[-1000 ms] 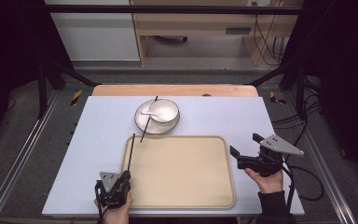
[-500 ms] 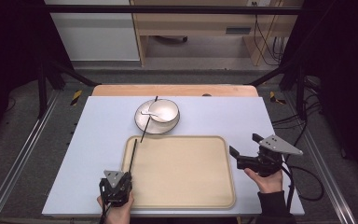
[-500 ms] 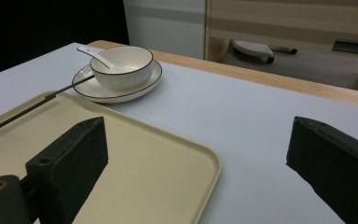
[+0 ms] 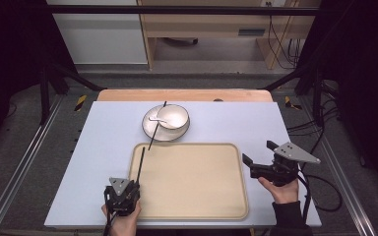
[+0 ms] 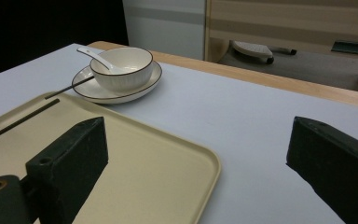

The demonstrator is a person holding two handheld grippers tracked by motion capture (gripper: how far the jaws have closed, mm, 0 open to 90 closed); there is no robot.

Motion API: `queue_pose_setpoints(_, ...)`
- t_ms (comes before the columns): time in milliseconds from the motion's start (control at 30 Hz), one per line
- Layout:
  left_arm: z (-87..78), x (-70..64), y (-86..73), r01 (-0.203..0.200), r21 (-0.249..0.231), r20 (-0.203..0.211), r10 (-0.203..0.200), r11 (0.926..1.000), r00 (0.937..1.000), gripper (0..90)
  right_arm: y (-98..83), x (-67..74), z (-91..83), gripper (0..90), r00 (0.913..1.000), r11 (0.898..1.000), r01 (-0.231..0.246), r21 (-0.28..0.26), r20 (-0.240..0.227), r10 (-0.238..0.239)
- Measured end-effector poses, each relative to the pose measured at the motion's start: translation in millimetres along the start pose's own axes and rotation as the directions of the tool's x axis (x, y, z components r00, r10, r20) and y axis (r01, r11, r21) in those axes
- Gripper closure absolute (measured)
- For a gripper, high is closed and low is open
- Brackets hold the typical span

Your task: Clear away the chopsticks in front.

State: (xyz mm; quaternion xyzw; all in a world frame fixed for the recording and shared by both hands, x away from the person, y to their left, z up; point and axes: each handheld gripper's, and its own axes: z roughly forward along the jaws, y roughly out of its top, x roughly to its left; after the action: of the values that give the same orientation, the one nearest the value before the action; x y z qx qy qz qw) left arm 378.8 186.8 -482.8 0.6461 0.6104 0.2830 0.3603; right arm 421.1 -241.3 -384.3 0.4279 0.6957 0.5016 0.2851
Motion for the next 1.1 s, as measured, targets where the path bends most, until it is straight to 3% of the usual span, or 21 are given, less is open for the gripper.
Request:
queue_pose_setpoints(267,-10.5,10.9,34.0,-0.044,-0.093,0.054,0.049,0.9947,0.9973,61.0,0.6,0.0,-1.2,5.3,1.0,1.0,0.002,-0.006,-0.002,-0.002)
queue_pose_setpoints(400,-13.4,16.6,58.6,-0.07,-0.149,0.084,0.083,0.9864,0.9929,52.8,1.2,-0.5,-2.4,5.4,1.0,1.0,-0.003,-0.012,-0.002,0.003)
queue_pose_setpoints(500,-13.5,18.4,77.4,-0.086,-0.191,0.139,0.114,0.9777,0.9837,46.6,0.9,-1.2,-2.4,5.4,1.0,1.0,-0.006,-0.011,0.0,0.006)
queue_pose_setpoints(733,-3.0,15.5,102.8,-0.167,-0.227,0.17,0.208,0.9595,0.9631,36.4,1.4,-2.6,-3.9,5.3,0.9999,1.0,-0.013,-0.017,-0.001,0.013)
queue_pose_setpoints(767,0.2,14.8,106.5,-0.181,-0.227,0.182,0.224,0.9569,0.9574,34.5,1.5,-2.9,-4.2,5.3,0.9999,1.0,-0.013,-0.018,0.0,0.013)
queue_pose_setpoints(867,8.8,12.3,113.9,-0.191,-0.222,0.222,0.24,0.9562,0.9451,29.2,1.3,-3.9,-4.5,5.4,0.9998,1.0,-0.019,-0.019,0.001,0.019)
queue_pose_setpoints(933,14.8,9.8,118.4,-0.211,-0.224,0.22,0.261,0.9513,0.94,27.5,0.9,-4.5,-4.1,5.4,0.9998,1.0,-0.019,-0.015,0.002,0.019)
queue_pose_setpoints(1100,32.9,5.5,128.1,-0.258,-0.19,0.239,0.3,0.9472,0.9236,23.5,0.2,-5.4,-3.4,5.5,0.9998,1.0,-0.019,-0.012,0.002,0.019)
